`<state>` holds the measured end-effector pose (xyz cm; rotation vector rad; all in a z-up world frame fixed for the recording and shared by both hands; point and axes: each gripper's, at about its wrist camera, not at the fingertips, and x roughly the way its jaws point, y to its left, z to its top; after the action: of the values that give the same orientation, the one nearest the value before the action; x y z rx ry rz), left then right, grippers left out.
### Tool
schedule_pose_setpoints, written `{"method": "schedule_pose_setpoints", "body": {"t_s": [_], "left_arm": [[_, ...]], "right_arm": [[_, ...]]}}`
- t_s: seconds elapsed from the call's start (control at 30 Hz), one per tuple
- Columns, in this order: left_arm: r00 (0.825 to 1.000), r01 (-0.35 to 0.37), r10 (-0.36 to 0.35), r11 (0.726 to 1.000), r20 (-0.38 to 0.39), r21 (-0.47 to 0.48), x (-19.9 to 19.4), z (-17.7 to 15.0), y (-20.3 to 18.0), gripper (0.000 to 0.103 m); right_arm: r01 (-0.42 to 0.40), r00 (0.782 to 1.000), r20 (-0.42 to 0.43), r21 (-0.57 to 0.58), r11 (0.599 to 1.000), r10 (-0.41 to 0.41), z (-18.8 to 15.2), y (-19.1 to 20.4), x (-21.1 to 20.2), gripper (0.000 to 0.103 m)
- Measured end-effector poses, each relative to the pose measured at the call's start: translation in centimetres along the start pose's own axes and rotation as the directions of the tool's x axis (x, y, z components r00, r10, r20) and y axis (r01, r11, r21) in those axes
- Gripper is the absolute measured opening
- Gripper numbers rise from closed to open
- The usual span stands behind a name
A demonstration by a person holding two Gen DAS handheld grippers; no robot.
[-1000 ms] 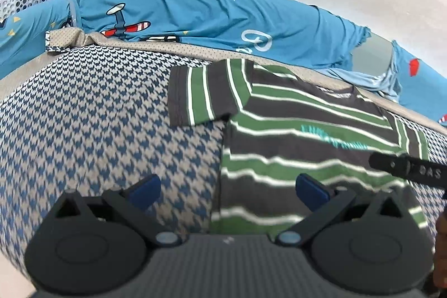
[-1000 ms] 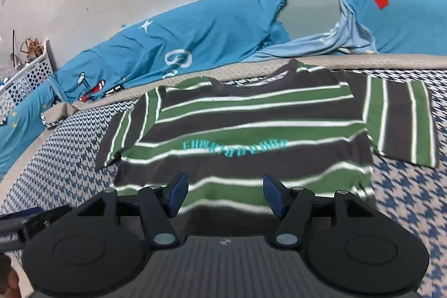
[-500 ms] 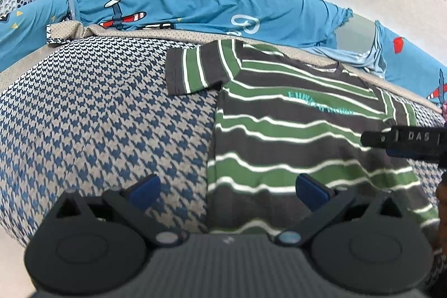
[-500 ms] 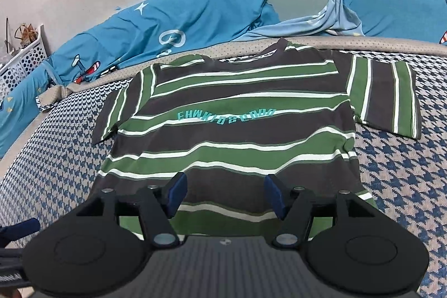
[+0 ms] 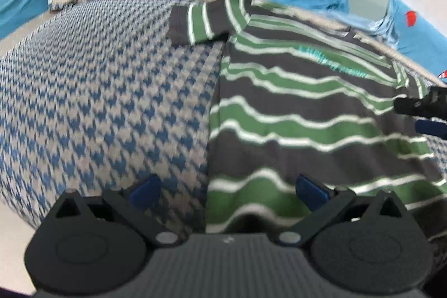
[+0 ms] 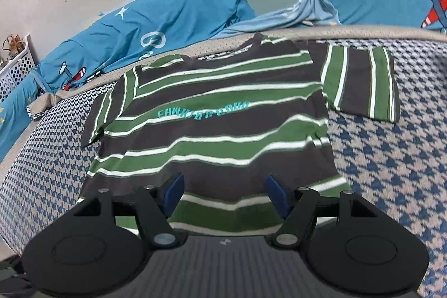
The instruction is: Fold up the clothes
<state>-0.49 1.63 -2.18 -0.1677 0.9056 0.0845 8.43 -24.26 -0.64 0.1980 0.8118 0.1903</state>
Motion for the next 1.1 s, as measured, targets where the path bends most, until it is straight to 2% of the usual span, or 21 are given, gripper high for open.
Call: {"method": "schedule_pose_setpoints", "body": {"t_s": [0.27,0.43,0.63,0.77,1.1], "left_arm": [[0.999,-0.043,0.043,0.997,0.003,0.062,0.1,-1.0,-0.8,0.103],[0.999,-0.05,0.05,0.997,0.001,0.065,0.3,-1.0,-1.1,0.103],[0.998,-0.06,0.06,0.996,0.004,0.073,0.5,-1.1,-1.1,0.103],[0.998,-0.064,0.063,0.995,0.007,0.074,0.5,-1.2,-1.1,0.103],[0.997,-0.07,0.069,0.995,0.016,0.069,0.5,-1.2,-1.2,0.103]], "right_arm": [[0.016,0.999,-0.035,0.043,0.999,-0.015,-1.1,-0.9,0.0,0.066],[0.05,0.996,-0.073,0.069,0.996,-0.045,-1.5,-1.3,0.2,0.066],[0.086,0.991,-0.11,0.05,0.995,-0.08,-1.8,-1.4,0.9,0.067],[0.079,0.991,-0.109,0.025,0.997,-0.076,-2.0,-1.1,1.0,0.073],[0.072,0.991,-0.109,-0.019,0.997,-0.073,-2.3,-0.6,1.3,0.078]]}}
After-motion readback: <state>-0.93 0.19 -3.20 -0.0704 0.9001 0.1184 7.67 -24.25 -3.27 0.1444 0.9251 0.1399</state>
